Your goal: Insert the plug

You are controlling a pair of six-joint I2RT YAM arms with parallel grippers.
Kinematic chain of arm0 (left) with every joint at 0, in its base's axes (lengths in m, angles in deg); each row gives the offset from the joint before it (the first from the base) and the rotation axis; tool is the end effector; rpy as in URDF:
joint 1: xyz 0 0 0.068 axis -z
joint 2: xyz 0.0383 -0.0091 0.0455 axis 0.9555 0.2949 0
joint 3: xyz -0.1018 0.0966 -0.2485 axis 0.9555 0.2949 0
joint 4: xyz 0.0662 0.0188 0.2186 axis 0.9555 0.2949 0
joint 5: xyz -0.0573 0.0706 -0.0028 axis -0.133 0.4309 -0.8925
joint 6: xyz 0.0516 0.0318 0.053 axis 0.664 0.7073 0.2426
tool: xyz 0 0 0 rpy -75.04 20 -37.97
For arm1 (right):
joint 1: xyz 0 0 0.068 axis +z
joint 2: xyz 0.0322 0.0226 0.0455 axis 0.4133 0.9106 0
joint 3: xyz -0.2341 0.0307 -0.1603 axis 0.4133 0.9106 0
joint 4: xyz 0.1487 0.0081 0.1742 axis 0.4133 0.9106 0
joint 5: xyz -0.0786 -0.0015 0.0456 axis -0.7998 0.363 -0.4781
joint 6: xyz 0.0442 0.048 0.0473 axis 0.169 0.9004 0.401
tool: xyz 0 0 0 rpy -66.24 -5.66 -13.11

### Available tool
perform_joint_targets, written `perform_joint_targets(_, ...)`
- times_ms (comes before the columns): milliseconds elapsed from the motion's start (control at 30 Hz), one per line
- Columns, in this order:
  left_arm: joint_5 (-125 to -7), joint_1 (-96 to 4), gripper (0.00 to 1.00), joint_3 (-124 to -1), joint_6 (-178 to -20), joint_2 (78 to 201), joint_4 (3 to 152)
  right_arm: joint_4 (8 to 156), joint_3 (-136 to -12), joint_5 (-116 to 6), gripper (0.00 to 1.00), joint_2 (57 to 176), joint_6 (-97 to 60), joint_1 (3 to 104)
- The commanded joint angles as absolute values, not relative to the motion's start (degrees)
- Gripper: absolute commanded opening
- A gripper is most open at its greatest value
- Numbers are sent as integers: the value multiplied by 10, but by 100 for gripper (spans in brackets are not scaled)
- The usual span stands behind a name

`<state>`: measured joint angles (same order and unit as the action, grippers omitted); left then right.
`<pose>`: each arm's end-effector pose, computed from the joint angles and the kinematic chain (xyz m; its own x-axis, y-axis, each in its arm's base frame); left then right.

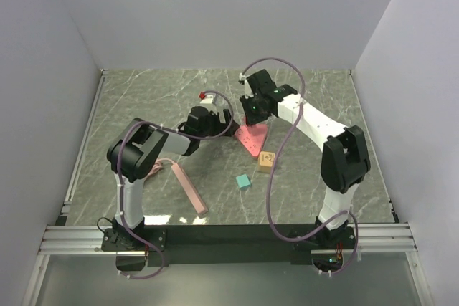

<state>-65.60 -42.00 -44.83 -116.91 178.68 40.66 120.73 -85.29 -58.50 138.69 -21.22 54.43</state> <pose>0.3609 -0.2271 0.1603 -0.5763 -0.2208 -0.7869 0.3882 0.7733 -0.5013 0.3294 0.1965 0.2625 -0.7503 -0.3519 -0.5596 -0.4840 0.8691 0.1023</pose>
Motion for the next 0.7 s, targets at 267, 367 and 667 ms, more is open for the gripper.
perform_joint_targets(267, -637, -416, 99, -452, -1174, 1803, 412, 1255, -967, -586, 0, 1473, -247, 561)
perform_joint_targets(367, -630, -416, 99, -430, -1176, 1790, 392, 1256, -969, -590, 0, 1479, -247, 561)
perform_joint_targets(667, -610, -415, 94, -419, -1161, 1780, 415, 1244, -968, -590, 0, 1492, -264, 562)
